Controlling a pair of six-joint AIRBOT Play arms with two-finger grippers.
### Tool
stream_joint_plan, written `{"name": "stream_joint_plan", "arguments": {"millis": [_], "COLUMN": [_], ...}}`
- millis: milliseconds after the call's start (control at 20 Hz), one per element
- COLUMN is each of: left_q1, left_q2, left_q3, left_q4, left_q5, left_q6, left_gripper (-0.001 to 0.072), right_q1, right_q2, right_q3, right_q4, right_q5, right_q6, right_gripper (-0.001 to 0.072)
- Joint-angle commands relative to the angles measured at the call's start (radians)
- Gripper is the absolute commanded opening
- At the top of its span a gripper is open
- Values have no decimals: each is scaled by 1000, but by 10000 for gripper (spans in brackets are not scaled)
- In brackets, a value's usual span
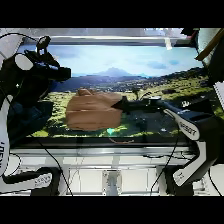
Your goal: Fold the clothes and pants, and hang the long-sleeved shirts on hangers.
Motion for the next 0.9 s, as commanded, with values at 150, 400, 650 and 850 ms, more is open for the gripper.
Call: {"name": "stream_joint_plan", "arguments": {"millis": [150,400,650,850], "left_q1": [1,1,1,1], "left_q2": [0,0,0,0], "left_q3": [0,0,0,0], "left_q4": [1,1,1,-3], "left_q5": [-1,-1,-1,-2], "left_q6": [0,0,0,-1], "left_gripper": [12,12,12,12], "right_q1": [-368,-804,-1266,-1564], "right_q2": [275,520,638,681], "right_q3": [3,3,3,3], "right_q4": [-193,-424,-582,-801], "right_q5": [21,25,176,262], "right_q6": [123,296,333,351], "right_gripper": [29,29,29,29]}}
